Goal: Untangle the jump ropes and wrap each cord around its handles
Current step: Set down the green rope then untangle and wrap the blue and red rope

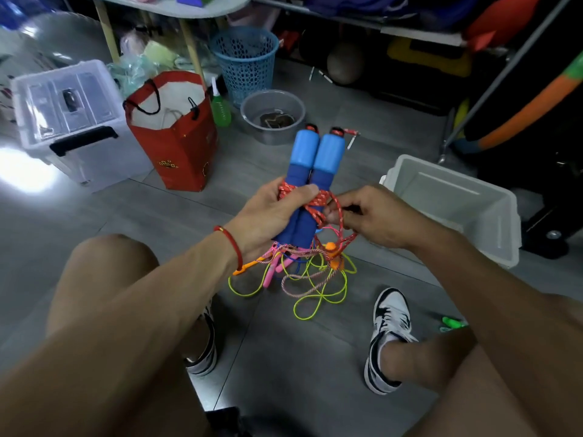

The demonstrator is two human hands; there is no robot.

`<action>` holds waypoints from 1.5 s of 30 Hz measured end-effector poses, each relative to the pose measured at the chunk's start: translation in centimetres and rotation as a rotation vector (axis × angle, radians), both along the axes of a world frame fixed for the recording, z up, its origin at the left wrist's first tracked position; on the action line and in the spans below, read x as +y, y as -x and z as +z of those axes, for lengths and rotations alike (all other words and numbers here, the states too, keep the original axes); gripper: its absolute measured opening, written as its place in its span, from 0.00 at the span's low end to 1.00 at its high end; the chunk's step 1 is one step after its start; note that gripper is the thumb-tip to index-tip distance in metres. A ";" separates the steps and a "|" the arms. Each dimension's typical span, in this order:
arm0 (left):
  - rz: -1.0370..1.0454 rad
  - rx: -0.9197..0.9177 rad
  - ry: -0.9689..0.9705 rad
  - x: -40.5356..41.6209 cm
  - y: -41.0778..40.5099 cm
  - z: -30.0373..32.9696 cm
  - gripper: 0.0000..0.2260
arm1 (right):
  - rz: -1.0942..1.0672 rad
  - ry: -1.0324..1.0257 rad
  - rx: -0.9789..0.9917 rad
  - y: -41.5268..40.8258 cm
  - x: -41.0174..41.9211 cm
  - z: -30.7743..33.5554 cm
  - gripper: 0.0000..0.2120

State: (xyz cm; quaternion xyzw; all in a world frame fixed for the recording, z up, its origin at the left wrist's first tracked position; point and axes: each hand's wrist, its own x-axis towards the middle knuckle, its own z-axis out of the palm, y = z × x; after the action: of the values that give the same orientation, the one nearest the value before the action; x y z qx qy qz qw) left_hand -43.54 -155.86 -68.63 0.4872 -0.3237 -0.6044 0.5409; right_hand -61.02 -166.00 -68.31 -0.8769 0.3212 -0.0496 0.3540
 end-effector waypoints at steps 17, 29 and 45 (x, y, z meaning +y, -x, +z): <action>0.010 -0.316 -0.194 -0.1 -2.9 -1.6 0.13 | -0.194 0.241 0.264 4.2 -4.9 -8.5 0.03; 0.181 -0.635 -0.264 0.0 -6.5 -2.4 0.11 | -0.402 0.046 0.247 3.8 -5.3 -9.3 0.05; 0.325 -0.564 -0.253 0.2 -6.4 -2.3 0.10 | -0.166 -0.506 0.002 2.2 -4.2 -4.2 0.09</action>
State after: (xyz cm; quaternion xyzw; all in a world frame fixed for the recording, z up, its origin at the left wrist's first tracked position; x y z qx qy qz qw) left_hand -37.11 -155.70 -70.93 0.7434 -0.3010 -0.3872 0.4547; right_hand -63.20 -170.21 -72.49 -0.7312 0.3948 0.0044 0.5563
